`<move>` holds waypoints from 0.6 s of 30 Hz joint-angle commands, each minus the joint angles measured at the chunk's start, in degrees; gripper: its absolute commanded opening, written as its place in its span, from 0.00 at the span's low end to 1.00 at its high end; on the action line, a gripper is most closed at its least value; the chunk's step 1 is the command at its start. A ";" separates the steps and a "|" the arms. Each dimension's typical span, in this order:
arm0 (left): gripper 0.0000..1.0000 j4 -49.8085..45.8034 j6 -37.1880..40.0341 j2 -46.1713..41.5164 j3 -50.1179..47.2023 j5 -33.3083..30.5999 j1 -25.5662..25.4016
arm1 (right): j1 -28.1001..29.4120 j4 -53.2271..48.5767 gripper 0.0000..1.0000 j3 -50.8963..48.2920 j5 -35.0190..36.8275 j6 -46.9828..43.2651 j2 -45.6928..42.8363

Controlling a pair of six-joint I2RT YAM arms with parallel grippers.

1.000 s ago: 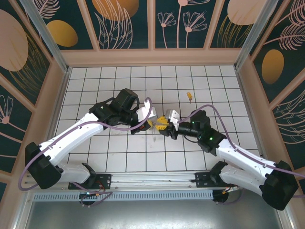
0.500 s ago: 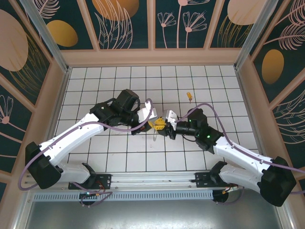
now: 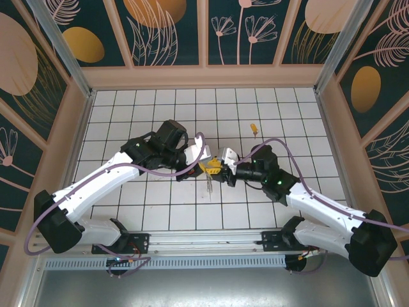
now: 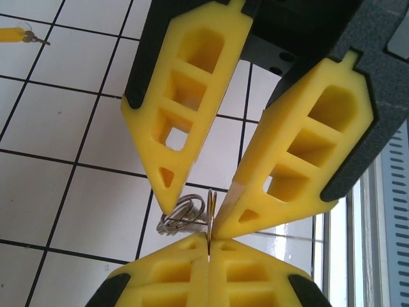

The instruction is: Put the keys on the keyring

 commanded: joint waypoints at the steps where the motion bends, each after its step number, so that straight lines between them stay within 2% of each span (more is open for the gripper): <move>1: 0.00 0.57 0.88 -1.02 -0.08 0.36 -0.39 | 0.43 -1.14 0.24 1.86 0.21 -0.62 0.26; 4: 0.00 0.58 0.98 -1.12 0.00 0.15 -0.38 | 0.46 -1.85 0.22 2.20 0.14 -1.01 0.38; 12: 0.00 0.72 1.05 -1.38 -0.35 -0.56 -0.36 | 0.53 -2.32 0.25 2.12 -0.14 -1.23 0.89; 16: 0.00 0.85 1.10 -1.48 -0.33 -0.51 -0.40 | 0.62 -2.53 0.16 2.54 -0.39 -1.39 1.50; 18: 0.00 0.89 1.03 -1.73 -0.44 -0.42 -0.40 | 0.61 -2.89 0.07 2.73 -0.66 -1.58 1.68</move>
